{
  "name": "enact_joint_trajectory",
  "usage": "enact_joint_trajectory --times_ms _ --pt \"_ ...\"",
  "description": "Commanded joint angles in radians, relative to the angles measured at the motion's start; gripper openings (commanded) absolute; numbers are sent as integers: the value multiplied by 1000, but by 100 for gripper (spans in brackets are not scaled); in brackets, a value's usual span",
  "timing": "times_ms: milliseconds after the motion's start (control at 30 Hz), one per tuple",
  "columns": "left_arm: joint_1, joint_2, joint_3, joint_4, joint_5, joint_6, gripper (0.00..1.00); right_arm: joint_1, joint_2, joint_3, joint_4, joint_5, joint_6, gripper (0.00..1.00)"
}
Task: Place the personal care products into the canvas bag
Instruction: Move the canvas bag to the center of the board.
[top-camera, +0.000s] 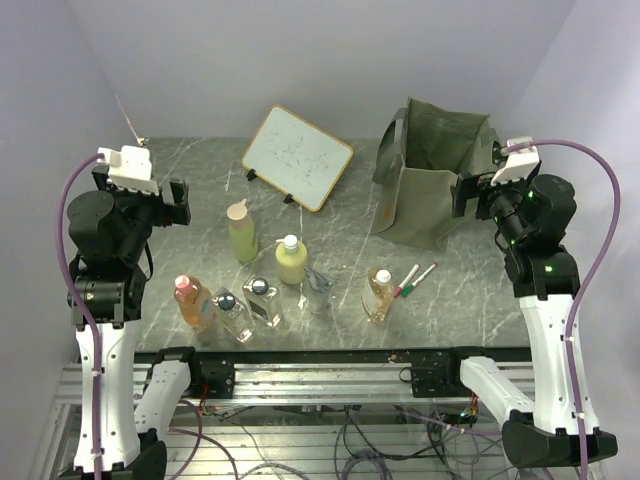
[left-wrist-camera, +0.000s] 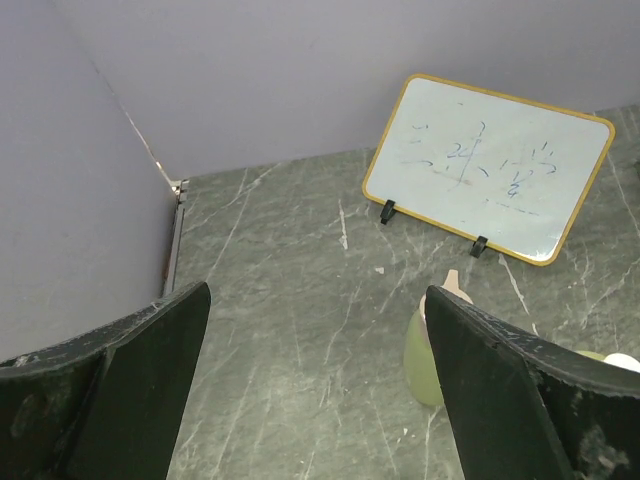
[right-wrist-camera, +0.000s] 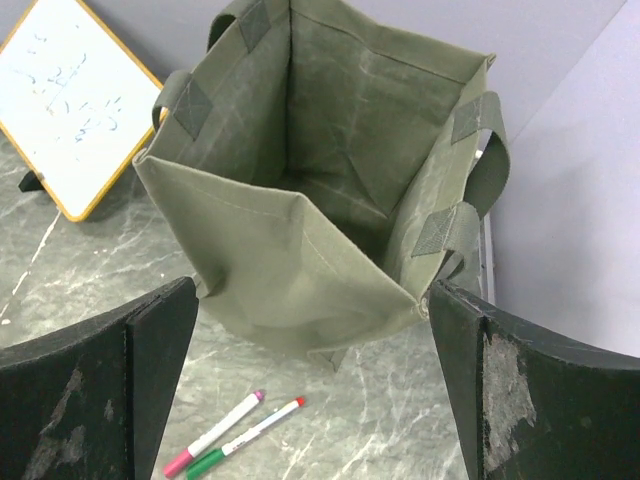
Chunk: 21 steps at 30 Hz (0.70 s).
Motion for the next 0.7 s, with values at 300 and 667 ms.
enact_joint_trajectory --times_ms 300,667 --pt "-5 12 -23 14 17 3 99 -21 -15 55 -61 -48 -50 100" --pt "-7 28 -74 51 103 37 99 -12 125 177 -56 -149 -68 100"
